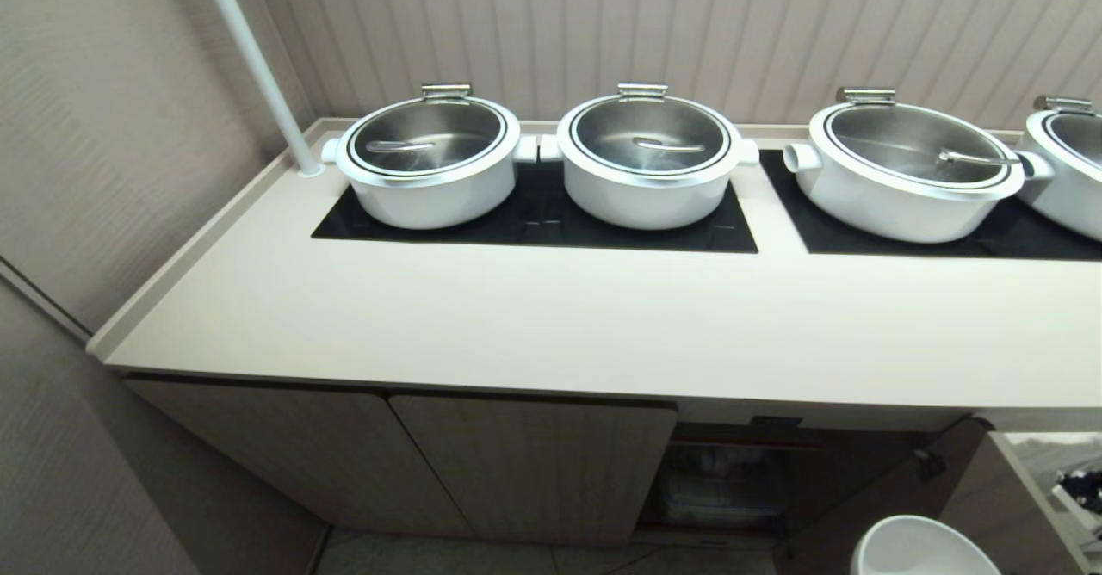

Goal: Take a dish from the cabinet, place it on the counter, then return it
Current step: Put it back into the cabinet

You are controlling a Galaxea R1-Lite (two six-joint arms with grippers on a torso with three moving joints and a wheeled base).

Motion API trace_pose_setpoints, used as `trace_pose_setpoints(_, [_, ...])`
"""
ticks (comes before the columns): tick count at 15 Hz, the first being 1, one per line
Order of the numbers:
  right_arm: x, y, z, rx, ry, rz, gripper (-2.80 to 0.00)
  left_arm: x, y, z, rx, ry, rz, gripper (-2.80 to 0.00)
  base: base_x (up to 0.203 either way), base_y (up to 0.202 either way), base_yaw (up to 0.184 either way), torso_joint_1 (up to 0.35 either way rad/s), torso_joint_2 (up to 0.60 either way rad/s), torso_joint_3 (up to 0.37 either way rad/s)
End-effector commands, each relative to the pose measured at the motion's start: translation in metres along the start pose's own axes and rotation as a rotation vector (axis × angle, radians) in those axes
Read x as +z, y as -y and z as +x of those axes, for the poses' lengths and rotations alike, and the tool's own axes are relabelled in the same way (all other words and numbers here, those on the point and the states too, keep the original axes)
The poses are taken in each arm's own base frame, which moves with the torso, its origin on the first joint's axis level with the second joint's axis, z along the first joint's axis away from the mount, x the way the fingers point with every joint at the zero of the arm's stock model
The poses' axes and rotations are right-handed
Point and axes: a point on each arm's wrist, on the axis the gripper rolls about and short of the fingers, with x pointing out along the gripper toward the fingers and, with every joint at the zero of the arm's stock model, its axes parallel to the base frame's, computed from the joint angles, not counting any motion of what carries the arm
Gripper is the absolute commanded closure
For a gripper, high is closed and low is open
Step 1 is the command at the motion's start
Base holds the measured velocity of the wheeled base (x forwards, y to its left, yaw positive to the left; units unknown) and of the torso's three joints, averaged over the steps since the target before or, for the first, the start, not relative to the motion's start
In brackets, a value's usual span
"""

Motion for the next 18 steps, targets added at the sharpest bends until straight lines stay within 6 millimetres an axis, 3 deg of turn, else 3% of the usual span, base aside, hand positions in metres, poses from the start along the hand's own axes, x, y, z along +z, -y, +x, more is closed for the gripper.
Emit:
trace_pose_setpoints(1, [-0.0002, 0.0000, 0.0004, 0.001, -0.005, 0.004, 0.00, -0.0002, 0.0000, 0.0000, 0.001, 0.000, -0.001, 0.00, 0.000, 0.000, 0.000, 0.000, 0.00, 0.000])
trace_pose_setpoints(18, [0.0010, -0.0007, -0.0004, 0.005, 0.000, 0.044, 0.00, 0.0001, 0.0000, 0.0000, 0.001, 0.001, -0.001, 0.00, 0.000, 0.000, 0.000, 0.000, 0.00, 0.000])
